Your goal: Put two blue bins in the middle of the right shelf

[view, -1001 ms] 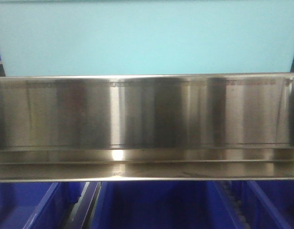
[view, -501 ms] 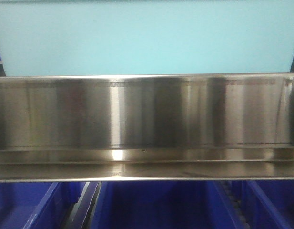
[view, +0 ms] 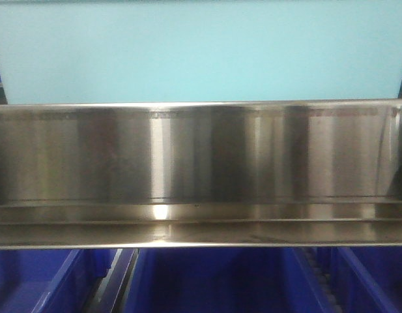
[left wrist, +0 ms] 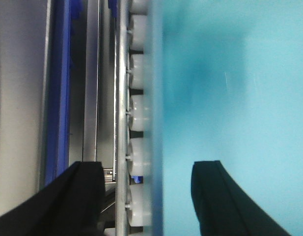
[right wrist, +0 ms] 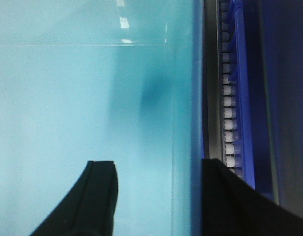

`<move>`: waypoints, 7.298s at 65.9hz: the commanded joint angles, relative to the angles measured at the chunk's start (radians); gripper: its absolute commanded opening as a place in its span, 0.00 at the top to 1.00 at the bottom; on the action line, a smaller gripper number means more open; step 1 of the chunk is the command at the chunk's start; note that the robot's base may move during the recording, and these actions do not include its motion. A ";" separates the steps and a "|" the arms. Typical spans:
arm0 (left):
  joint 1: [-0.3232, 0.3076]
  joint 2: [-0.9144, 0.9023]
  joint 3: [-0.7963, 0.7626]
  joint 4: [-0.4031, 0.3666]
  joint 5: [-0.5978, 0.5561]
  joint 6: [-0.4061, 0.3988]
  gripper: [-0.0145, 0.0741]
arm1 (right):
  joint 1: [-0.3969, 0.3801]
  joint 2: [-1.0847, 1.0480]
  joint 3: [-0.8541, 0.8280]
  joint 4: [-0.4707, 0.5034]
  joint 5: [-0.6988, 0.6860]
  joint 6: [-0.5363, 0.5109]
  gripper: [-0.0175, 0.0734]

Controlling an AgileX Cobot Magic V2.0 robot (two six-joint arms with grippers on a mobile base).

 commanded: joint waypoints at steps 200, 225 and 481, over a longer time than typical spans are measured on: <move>-0.094 -0.093 -0.417 0.334 -0.131 -0.024 0.96 | -0.002 -0.150 -0.289 -0.149 -0.236 -0.107 0.99; -0.094 -0.093 -0.417 0.334 -0.131 -0.024 0.96 | -0.002 -0.150 -0.289 -0.149 -0.236 -0.107 0.99; -0.094 -0.092 -0.417 0.334 -0.131 -0.024 0.96 | -0.002 -0.147 -0.289 -0.149 -0.251 -0.107 0.99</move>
